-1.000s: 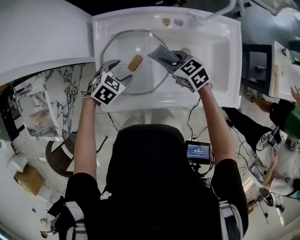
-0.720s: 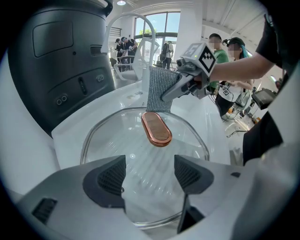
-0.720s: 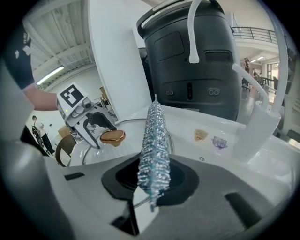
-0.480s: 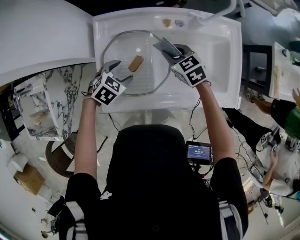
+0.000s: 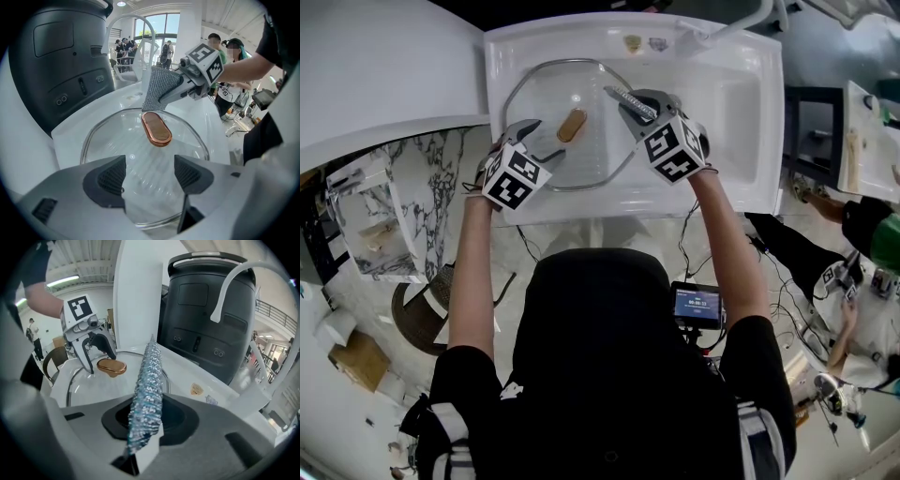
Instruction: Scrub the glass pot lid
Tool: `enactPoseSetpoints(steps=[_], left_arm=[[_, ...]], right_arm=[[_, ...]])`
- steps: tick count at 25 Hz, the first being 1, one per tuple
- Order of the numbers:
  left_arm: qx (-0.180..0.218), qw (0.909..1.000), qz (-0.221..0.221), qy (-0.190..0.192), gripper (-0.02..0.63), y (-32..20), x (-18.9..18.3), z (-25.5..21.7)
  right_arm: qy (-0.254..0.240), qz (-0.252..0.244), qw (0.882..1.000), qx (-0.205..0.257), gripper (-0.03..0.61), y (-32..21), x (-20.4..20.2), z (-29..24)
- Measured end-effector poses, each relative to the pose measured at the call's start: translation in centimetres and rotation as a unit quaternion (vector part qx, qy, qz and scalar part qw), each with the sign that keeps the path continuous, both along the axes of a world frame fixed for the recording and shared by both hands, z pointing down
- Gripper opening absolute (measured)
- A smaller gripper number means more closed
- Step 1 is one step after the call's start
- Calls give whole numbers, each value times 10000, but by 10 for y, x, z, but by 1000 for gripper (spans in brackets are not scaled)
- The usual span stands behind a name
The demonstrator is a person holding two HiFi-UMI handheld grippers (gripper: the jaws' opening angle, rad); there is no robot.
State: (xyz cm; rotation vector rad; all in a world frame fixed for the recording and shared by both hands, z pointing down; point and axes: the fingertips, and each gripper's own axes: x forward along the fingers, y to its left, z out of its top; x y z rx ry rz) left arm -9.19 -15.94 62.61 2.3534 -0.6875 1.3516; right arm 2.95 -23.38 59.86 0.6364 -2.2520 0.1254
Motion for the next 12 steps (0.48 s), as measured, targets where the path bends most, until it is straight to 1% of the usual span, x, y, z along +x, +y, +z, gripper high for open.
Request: enactPoseSetpoints(steps=[4, 12], left_arm=[[10, 10000, 2, 11, 295, 0, 0, 0], [-1, 10000, 3, 10, 295, 0, 0, 0]], right_arm=[[87, -95, 9999, 89, 71, 9, -3, -1], [-58, -138, 9999, 13, 71, 28, -9, -5]])
